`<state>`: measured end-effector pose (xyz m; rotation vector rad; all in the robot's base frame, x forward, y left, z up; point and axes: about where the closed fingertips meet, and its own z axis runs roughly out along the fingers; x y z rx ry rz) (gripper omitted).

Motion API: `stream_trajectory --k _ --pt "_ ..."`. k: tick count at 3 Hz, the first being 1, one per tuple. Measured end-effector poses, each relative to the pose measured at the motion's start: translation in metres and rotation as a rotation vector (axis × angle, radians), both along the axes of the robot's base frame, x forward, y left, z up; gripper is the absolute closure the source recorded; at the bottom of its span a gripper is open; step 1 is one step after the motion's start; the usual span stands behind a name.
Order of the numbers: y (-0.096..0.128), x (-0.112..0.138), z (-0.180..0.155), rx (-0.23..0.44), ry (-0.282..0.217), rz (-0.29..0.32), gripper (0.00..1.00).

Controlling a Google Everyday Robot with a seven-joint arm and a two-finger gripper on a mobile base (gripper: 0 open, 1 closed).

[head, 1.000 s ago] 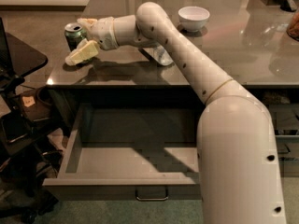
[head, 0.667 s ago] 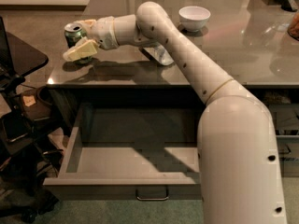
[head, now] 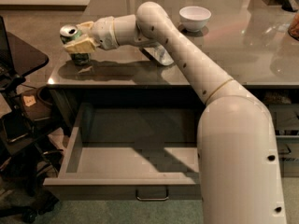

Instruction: Place green can into top drawer

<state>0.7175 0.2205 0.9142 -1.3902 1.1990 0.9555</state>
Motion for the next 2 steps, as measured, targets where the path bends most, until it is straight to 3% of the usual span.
stream_trajectory --k 1,2 --pt "0.000 -0.001 0.001 0.001 0.000 0.001 0.88" --pt "-0.027 -0.018 0.003 0.021 0.009 -0.023 1.00"
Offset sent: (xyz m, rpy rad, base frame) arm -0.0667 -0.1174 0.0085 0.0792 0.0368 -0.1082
